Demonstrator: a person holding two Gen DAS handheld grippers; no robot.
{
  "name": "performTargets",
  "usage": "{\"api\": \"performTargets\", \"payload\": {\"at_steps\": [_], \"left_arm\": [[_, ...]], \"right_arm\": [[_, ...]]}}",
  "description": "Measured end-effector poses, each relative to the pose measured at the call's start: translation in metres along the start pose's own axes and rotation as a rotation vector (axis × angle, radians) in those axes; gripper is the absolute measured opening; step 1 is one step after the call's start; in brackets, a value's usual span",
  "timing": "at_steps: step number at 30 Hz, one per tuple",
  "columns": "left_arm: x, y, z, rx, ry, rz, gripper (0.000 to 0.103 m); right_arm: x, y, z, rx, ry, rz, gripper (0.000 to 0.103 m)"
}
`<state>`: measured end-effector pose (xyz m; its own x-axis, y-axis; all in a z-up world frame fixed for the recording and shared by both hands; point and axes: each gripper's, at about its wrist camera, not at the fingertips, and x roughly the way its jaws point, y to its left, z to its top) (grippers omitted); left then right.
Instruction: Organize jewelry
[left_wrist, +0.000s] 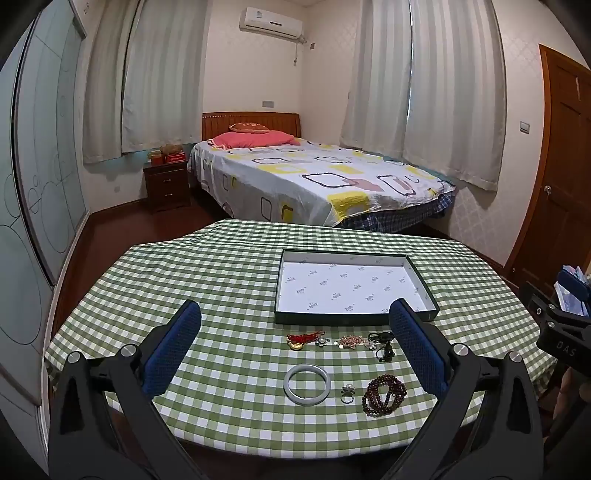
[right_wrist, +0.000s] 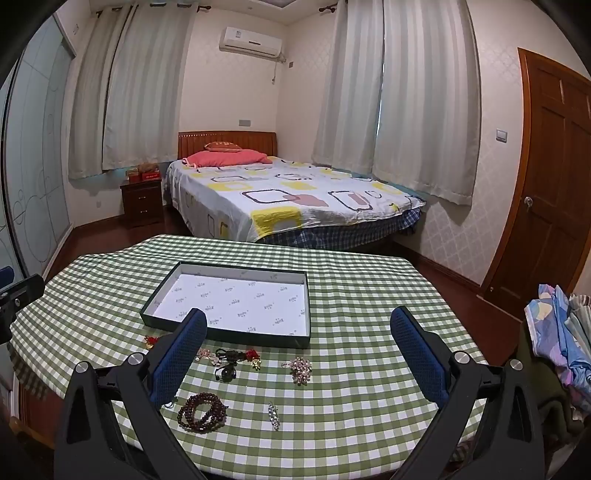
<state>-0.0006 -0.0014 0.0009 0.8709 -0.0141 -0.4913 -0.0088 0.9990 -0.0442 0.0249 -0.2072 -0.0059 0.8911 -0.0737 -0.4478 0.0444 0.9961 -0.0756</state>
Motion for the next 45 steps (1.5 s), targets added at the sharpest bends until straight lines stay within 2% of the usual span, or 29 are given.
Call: {"api": "performTargets", "payload": {"at_steps": [45], "left_arm": [[-0.0015,-0.0029,-0.0028,-0.011,0.013,-0.007,0.099]], "right_arm": [[-0.0013,0.0002,0.0013,-0.003,0.000,-0.002,0.097]]}}
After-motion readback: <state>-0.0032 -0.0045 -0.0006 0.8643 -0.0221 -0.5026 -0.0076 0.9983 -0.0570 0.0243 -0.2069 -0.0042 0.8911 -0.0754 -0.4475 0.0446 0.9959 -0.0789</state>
